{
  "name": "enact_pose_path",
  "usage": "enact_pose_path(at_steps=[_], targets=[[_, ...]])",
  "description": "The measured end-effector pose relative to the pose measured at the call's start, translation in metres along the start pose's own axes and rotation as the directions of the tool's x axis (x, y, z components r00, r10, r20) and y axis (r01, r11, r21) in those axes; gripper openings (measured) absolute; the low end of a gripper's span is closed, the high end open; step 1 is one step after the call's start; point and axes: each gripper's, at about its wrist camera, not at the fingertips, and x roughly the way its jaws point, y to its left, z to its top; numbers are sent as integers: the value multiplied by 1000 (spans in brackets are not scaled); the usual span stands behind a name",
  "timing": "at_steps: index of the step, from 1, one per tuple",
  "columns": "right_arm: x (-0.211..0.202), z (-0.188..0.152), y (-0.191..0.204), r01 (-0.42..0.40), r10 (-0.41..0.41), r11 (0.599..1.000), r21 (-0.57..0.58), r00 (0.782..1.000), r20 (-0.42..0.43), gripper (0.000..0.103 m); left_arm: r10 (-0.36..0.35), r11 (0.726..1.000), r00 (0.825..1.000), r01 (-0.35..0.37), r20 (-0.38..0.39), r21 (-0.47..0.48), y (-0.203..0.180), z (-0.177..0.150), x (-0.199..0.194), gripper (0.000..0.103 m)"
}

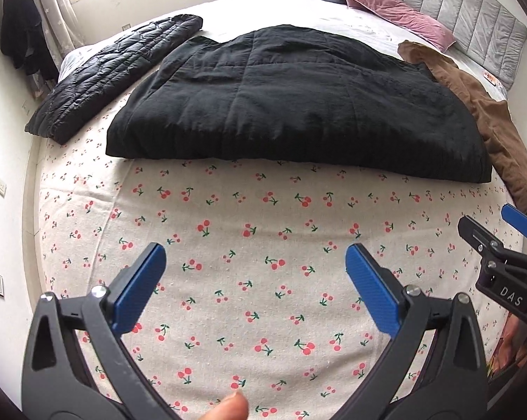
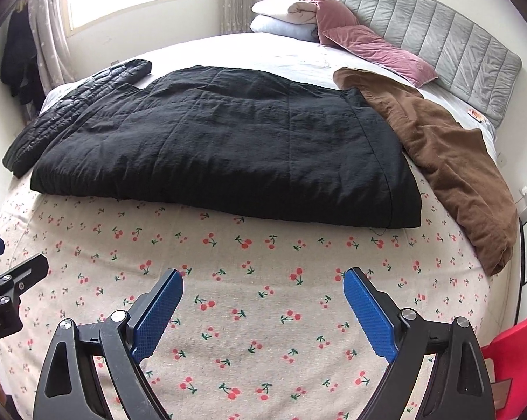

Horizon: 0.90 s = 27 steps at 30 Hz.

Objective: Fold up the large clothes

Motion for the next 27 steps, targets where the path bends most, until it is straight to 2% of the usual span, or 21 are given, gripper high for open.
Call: enact_pose_path(at_steps=[4,27], targets=[[1,-1,4,-13,13,1000,-14,1000,-1,94,19,1000,1000,-19,0,10,-4,-4,2,102],[1,-2,-3,-17,17,1000,14,1000,-3,94,-6,1000,1000,7,-12,17,-13,-9,4,102]])
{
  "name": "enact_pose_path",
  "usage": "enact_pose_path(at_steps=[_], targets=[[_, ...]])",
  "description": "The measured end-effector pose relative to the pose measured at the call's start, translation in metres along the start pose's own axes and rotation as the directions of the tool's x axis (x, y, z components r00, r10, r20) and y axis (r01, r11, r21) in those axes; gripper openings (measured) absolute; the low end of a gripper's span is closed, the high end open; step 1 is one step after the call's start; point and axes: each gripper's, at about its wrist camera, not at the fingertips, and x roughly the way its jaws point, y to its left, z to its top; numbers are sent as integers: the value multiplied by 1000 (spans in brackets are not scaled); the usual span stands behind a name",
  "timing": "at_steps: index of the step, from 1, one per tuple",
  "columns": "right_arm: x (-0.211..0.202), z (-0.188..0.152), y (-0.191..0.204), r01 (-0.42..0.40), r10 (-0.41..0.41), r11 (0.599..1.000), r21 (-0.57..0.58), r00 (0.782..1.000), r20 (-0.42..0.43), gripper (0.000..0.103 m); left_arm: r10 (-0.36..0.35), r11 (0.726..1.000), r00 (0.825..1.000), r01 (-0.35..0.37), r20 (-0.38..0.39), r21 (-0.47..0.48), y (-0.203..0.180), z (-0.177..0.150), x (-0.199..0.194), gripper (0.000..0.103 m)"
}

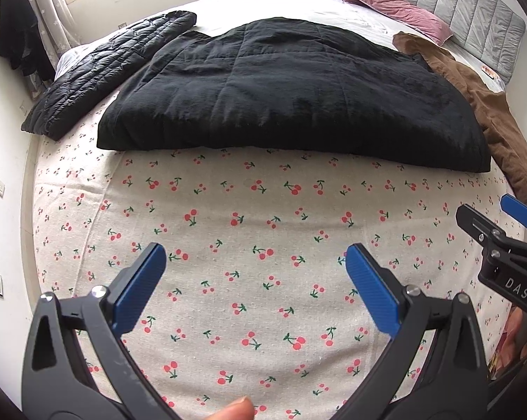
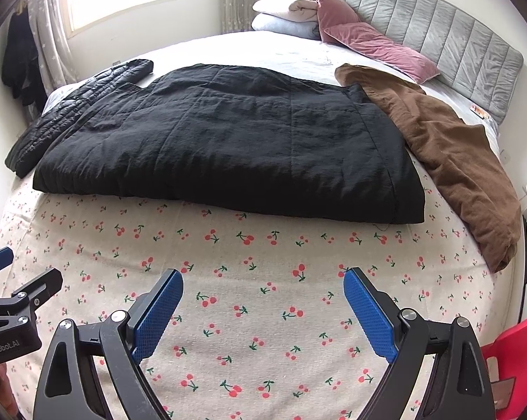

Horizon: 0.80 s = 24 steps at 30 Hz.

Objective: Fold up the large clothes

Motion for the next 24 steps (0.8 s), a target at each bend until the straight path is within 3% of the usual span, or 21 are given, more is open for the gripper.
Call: enact_pose_path(at_steps=[24], targets=[[-2,0,1,1,-1,1000,-2,1000,4,94,-25,1000,1000,25,9,-4,-3,-1,-4,102]])
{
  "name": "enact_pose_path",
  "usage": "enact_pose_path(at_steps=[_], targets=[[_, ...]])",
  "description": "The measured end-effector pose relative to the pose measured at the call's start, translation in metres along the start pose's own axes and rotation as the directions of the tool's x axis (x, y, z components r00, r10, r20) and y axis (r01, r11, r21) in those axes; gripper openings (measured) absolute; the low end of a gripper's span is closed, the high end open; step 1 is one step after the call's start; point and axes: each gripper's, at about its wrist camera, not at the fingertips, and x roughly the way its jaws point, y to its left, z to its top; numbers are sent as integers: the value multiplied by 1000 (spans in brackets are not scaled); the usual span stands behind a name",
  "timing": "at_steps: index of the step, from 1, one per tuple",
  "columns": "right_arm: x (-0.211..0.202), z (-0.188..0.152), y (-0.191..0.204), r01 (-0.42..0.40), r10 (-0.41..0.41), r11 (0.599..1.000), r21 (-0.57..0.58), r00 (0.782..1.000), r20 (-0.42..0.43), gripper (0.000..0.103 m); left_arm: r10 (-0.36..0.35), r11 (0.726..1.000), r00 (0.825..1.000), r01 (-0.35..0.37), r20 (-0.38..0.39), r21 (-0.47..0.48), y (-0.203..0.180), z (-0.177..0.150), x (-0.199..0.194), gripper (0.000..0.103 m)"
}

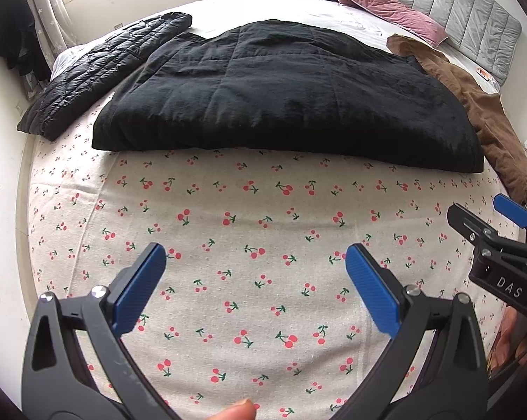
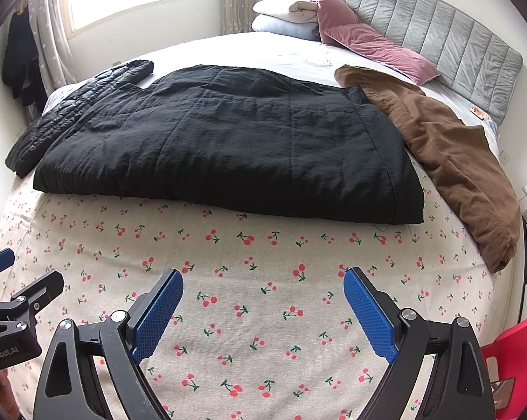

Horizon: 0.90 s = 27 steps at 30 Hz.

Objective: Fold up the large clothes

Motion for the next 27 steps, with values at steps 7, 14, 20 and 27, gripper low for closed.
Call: enact_pose_path(at_steps=[7,14,20,27], targets=[[0,0,0,0,0,1000,0,1000,0,94,0,1000,1000,0,0,2,0,0,0,102],[0,0,0,1,-1,1000,-2,1000,0,94,1,1000,1000,-1,-1,1,-1,-1,0,102],[-2,0,0,2,-2,1000,-4,1000,2,94,-1,1000,1000,1,-2,9,-2,-2,-1,102],[-10,-4,0,-3,3,1000,-8,1000,13,94,-2,1000,1000,2,-5,22,-2,-7,2,102]])
